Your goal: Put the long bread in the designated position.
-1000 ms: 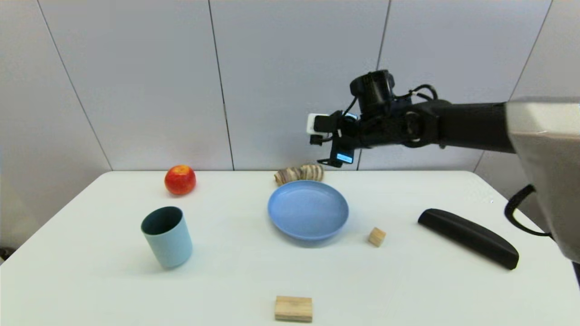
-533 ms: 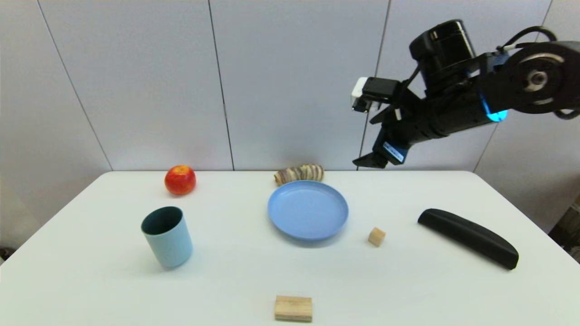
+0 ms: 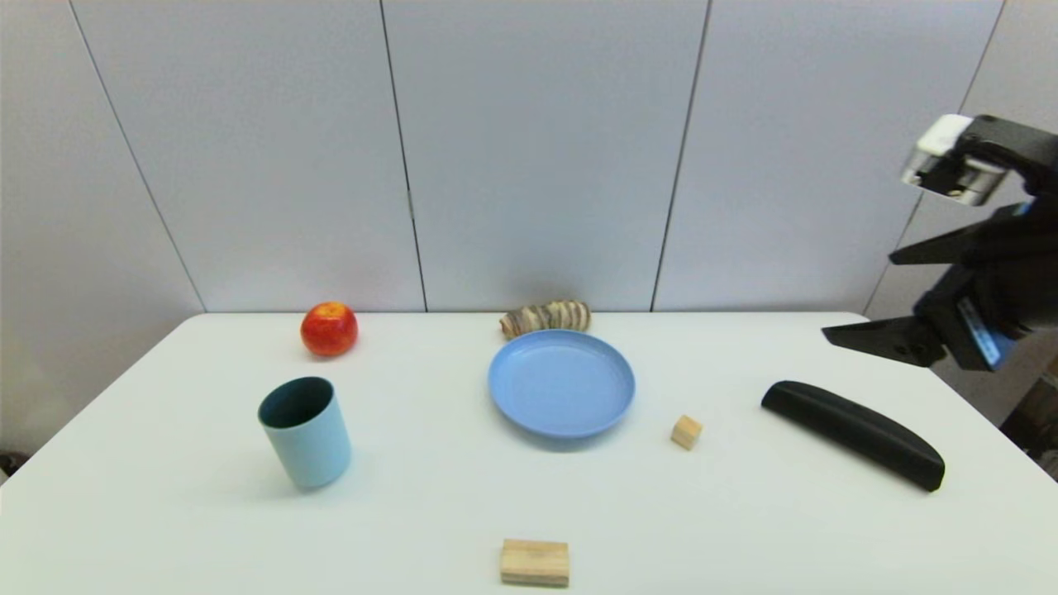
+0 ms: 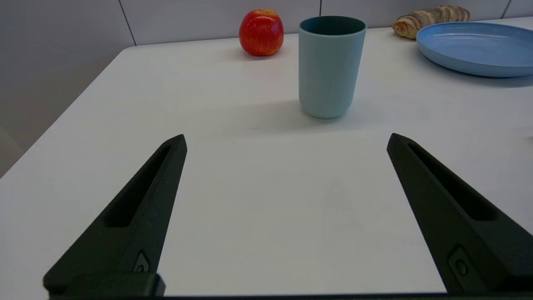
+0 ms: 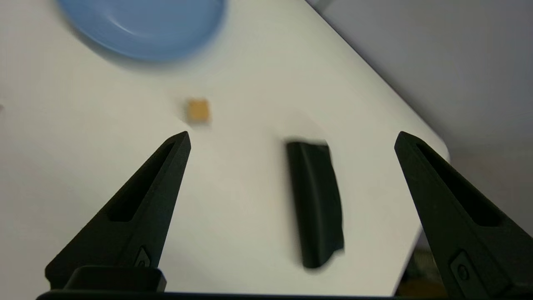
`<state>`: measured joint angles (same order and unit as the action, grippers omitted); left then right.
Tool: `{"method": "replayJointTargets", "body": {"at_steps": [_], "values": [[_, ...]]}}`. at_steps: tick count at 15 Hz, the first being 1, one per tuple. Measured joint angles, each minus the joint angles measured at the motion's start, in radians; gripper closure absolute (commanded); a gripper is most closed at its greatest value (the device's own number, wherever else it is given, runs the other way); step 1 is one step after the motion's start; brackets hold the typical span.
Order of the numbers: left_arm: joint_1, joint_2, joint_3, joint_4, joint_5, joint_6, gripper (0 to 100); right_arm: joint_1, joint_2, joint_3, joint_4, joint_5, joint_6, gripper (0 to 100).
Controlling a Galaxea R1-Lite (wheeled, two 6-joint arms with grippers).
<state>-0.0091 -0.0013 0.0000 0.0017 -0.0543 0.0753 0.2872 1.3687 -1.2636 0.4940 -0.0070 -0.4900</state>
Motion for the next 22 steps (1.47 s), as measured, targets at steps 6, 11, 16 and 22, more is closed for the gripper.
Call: {"method": "replayJointTargets", "body": {"at_steps": [6,11,16,22], "values": [[0.000,0.000,0.000,0.000,0.000,-0.001,0,-0.183,-0.369,0.380,-0.220,-0.006,0.016,0],[0.000,0.000,0.000,0.000,0.000,0.000,0,-0.217,-0.627,0.627,-0.357,-0.011,0.170,0],[0.000,0.000,0.000,0.000,0.000,0.000,0,-0.216,-0.866,0.786,-0.367,-0.011,0.317,0],[0.000,0.000,0.000,0.000,0.000,0.000,0,-0.227,-1.068,0.945,-0.382,-0.011,0.368,0]]}}
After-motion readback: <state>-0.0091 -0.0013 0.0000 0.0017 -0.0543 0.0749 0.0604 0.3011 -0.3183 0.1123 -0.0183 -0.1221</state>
